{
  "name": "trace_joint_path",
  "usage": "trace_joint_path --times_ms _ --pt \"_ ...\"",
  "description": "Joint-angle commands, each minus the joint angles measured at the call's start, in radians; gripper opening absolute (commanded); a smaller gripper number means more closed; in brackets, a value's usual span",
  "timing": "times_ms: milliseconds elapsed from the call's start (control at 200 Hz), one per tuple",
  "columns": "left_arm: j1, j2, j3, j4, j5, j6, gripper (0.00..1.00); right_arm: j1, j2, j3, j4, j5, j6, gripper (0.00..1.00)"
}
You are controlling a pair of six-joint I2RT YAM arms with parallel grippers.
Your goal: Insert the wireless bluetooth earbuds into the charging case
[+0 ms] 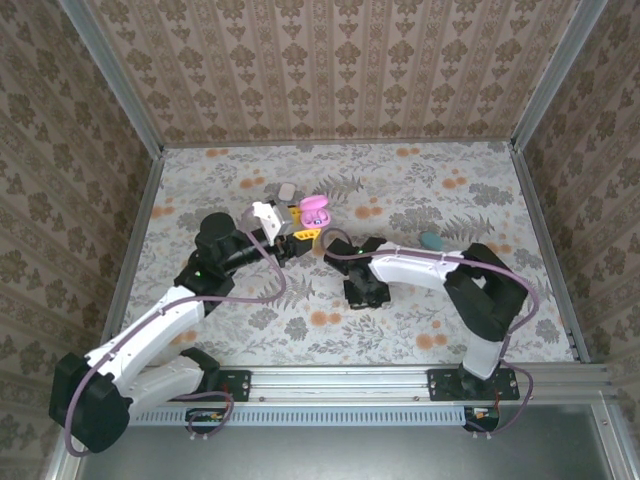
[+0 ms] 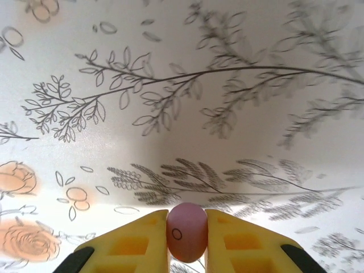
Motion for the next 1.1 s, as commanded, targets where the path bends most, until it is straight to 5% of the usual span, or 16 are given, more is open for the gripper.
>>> trace_joint_path --times_ms 0,455,1095 --pt "0.002 0.026 0.043 0.032 0.000 0.003 0.41 -0.036 -0.136 -0.029 0.013 0.031 -0.009 0.20" --pt "-0.010 0.249 0.069 0.192 0.020 -0.057 0.40 -0.154 -0.554 0.080 -0.096 -0.016 -0.103 0.21" --pt "-0.071 0.375 0.115 0.226 0.115 -0.003 0.40 -0.152 -0.422 0.374 0.026 -0.264 -0.210 0.23"
